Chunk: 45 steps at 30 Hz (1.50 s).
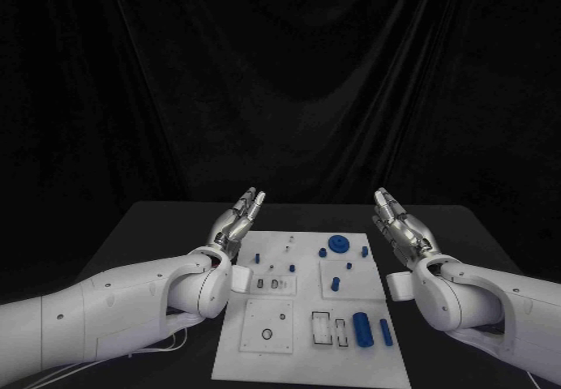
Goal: Assemble the parts on the task board
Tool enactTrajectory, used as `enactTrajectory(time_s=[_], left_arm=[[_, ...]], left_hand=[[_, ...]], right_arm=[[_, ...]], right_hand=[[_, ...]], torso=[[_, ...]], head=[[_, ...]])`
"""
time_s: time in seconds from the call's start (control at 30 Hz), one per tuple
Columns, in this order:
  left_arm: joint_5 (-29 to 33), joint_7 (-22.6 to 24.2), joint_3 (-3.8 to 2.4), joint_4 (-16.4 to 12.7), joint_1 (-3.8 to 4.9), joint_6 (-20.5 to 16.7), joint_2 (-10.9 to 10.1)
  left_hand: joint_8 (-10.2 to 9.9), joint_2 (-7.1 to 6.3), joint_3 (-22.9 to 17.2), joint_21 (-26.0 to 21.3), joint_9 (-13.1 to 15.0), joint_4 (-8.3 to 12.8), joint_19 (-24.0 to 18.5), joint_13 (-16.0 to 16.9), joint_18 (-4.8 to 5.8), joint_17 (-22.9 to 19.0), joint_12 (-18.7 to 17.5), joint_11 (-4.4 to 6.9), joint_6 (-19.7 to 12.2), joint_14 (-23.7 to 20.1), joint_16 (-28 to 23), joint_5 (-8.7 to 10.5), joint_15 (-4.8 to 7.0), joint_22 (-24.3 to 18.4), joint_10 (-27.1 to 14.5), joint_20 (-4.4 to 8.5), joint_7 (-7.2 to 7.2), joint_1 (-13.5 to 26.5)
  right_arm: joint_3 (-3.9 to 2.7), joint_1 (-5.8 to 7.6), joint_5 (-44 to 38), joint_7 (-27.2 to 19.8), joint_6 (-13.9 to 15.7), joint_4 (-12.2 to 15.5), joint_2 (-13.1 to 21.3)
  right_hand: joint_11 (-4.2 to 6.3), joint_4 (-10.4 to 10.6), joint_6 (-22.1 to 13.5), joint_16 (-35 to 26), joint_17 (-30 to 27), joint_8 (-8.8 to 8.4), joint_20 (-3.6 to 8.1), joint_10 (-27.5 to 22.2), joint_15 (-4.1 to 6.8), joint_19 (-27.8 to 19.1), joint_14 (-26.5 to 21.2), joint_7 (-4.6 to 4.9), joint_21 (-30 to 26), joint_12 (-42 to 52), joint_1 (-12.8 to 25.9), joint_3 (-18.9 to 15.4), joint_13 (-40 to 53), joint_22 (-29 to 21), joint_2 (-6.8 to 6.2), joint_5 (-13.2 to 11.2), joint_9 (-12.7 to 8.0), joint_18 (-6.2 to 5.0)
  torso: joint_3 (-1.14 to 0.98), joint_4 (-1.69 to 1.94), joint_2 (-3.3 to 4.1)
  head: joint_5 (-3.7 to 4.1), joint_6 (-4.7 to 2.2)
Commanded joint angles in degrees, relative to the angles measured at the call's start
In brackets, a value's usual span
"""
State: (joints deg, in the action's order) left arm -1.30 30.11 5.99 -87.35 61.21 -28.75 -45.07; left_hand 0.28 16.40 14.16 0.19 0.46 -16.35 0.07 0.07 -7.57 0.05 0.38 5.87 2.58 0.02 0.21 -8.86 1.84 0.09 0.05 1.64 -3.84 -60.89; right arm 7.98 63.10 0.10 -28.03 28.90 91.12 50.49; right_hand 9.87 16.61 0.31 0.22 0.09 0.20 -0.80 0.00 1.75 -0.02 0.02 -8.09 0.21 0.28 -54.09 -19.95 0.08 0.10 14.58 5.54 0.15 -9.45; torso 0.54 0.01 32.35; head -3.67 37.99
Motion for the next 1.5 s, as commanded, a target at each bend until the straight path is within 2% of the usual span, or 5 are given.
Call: enactTrajectory(time_s=[0.03, 0.57, 0.67, 0.7, 1.5], left_arm=[[-2.3, 3.5, 0.76, 0.4, 0.41, 13.2, 0.0], [-5.2, 7.1, 6.04, 2.7, 1.54, 35.7, -0.2], [-5.3, 7.2, 6.25, 2.8, 1.58, 36.6, -0.3], [0.9, 8.1, 6.26, -1.2, 2.70, 31.7, -2.7], [0.9, 9.1, 6.26, -1.4, 2.79, 28.6, -3.2]], left_hand=[[0.2, 0.31, 0.0, -0.2, 0.0, -0.5, -0.1, -0.1, -1.24, -0.1, -0.4, 0.78, -0.1, 0.0, -0.2, -0.23, 5.37, -0.1, -0.1, 0.69, -0.69, -1.1], [0.4, -0.42, 0.5, -0.2, 0.2, -0.3, -0.1, -0.1, -1.73, -0.1, -0.4, 1.79, 0.8, 0.0, -0.2, -0.17, 6.29, -0.1, -0.1, 1.07, -1.78, -1.9], [0.4, -0.45, 0.6, -0.2, 0.2, -0.3, -0.1, -0.1, -1.75, -0.1, -0.4, 1.79, 0.9, 0.0, -0.2, -0.18, 6.29, -0.1, -0.1, 1.05, -1.79, -1.9], [0.4, -0.53, 0.6, -0.2, 0.3, -0.3, -0.1, -0.1, -1.80, -0.1, -0.4, 1.82, 1.0, 0.0, -0.2, -0.14, 6.30, -0.1, -0.1, 1.02, -1.79, -2.1], [0.6, -0.61, 0.9, -0.2, 0.4, -0.3, -0.1, -0.1, -1.58, -0.1, -0.4, 2.02, 2.3, 0.0, -0.2, -0.38, 6.80, -0.1, -0.1, 1.89, -1.76, -4.0]], right_arm=[[1.04, 0.65, -1.0, 2.4, -13.2, 0.5, 1.1], [6.18, 2.66, -1.6, 4.5, -29.5, 1.5, 5.0], [6.18, 2.66, -1.6, 4.5, -29.5, 1.5, 5.0], [6.22, 3.09, 1.2, 2.3, -20.1, 6.6, 7.1], [6.22, 3.24, 1.2, 2.2, -19.7, 7.3, 8.3]], right_hand=[[0.34, 0.0, -0.3, -0.2, -0.1, -0.20, 0.85, 0.0, 9.31, 0.0, 0.0, -0.14, -0.2, -0.3, -0.2, -0.4, -0.1, -0.1, 0.25, 0.2, -0.1, -0.34], [-1.04, -0.1, -0.3, -0.2, -0.1, -0.20, 1.06, 0.0, 8.18, 0.0, 0.0, 0.97, -0.2, -0.3, 0.1, -0.8, -0.1, -0.1, 0.08, -0.1, -0.1, -0.46], [-1.28, -0.1, -0.3, -0.2, -0.1, -0.20, 1.02, 0.0, 7.97, 0.0, 0.0, 1.22, -0.2, -0.3, -0.1, -0.8, -0.1, -0.1, 0.05, -0.1, -0.1, -0.50], [-1.52, 0.0, -0.2, -0.2, -0.1, -0.18, 0.96, 0.0, 7.74, 0.0, 0.0, 1.53, -0.2, -0.3, -0.1, -0.7, -0.1, -0.1, 0.06, -0.1, -0.1, -0.52], [-3.26, -0.2, 0.5, -0.2, -0.1, 0.03, 0.21, 0.0, 6.14, 0.0, 0.0, 3.44, -0.2, -0.3, -1.7, -0.5, -0.1, -0.1, -0.42, 0.7, 0.1, -0.68]], torso=[[0.02, 0.01, 0.03], [0.02, 0.01, 0.03], [0.02, 0.01, 0.03], [-0.01, 0.03, 0.02], [-0.02, 0.03, 0.02]], head=[[0.00, 0.01], [0.00, 0.01], [0.00, 0.01], [0.58, 1.97], [0.86, 3.63]])
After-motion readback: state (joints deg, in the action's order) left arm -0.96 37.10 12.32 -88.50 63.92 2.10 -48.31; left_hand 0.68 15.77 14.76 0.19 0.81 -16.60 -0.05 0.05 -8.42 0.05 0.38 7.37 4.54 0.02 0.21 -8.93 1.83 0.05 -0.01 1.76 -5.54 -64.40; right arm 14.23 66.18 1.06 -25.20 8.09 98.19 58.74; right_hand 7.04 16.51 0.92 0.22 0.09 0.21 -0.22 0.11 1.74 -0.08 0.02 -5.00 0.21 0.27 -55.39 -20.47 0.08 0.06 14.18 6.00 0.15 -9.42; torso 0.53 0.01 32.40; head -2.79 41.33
